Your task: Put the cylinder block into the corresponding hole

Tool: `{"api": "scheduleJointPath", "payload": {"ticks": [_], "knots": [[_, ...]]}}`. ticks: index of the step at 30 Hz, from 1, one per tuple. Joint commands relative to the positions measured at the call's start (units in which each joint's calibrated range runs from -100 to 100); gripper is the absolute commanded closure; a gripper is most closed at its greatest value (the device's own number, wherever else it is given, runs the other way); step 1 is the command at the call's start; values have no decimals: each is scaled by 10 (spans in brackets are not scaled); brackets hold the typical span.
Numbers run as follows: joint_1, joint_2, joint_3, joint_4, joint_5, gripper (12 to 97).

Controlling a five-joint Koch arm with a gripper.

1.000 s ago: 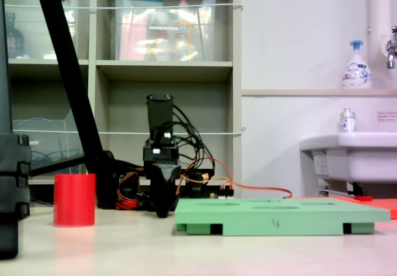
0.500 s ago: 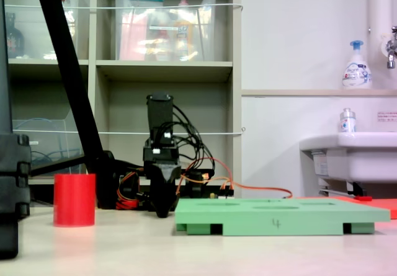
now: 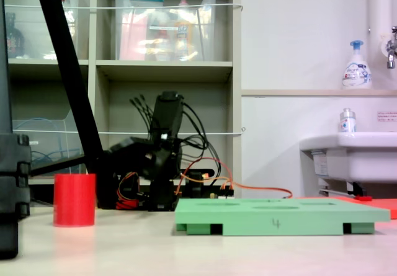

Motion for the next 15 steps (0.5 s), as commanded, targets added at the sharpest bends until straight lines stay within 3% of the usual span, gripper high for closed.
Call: {"api": "scheduleJointPath", "payload": {"ticks": [1, 11, 14, 15], "knots": [[-16, -4, -15, 188, 106, 566], [-36, -4, -15, 153, 142, 563], [-37, 4, -15, 174, 137, 498], [-37, 39, -15, 186, 132, 441]]}}
